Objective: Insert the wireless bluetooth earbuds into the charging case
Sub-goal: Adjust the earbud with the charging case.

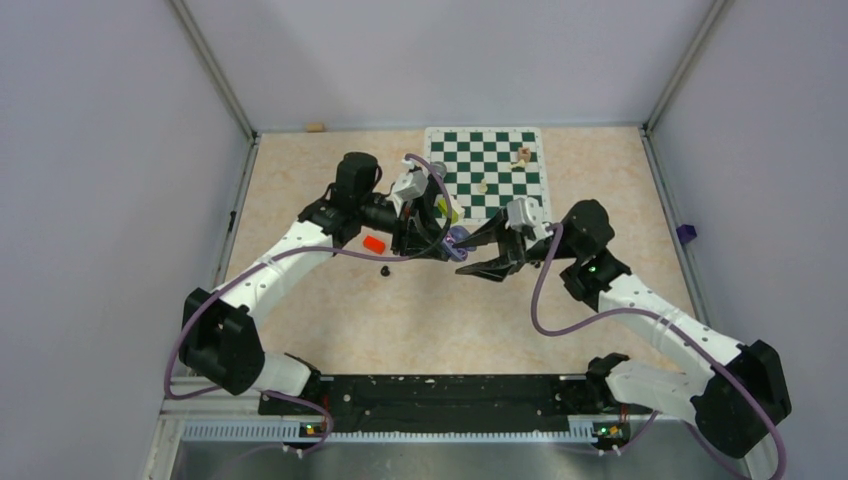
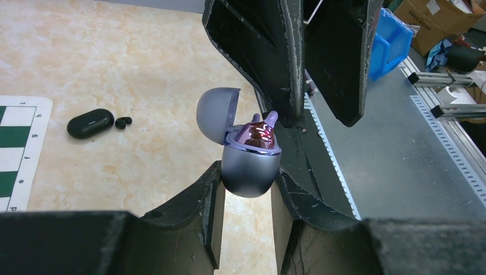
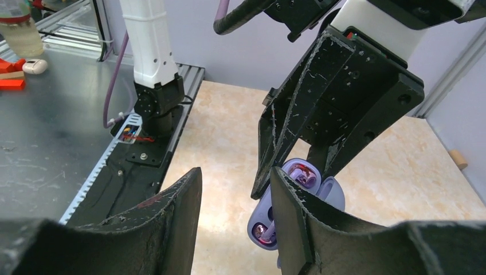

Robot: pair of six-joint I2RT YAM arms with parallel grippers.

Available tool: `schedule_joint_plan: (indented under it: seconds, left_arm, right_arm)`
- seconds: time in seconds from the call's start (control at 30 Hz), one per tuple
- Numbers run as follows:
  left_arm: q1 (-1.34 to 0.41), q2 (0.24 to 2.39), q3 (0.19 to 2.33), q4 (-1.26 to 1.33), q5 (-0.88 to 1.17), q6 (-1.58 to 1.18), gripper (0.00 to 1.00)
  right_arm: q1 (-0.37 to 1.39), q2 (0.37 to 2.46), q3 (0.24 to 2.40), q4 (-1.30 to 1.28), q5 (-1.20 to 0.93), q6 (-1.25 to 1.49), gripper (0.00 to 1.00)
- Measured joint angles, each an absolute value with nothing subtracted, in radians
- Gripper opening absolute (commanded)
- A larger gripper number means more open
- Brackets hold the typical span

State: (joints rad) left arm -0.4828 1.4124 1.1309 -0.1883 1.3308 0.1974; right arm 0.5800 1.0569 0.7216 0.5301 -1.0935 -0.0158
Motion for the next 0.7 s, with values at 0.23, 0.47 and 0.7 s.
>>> schedule_joint_plan:
  seconds: [0.23,0.47,0.7]
  left_arm:
    - [-0.484,1.412,1.132,-0.188,1.331,0.197,0.0]
    - [-0.484,1.412,1.132,-0.188,1.331,0.197,0.0]
    - [-0.484,1.412,1.132,-0.188,1.33,0.197,0.0]
  right_arm:
    - [0.588,1.065,0.722,0.53,-1.048,-0.034,0.47]
    - [0.588,1.065,0.721,0.537,-1.054,-0.02,0.47]
    - [0.542,1.036,0.713,0.75,-1.155,0.206,0.56]
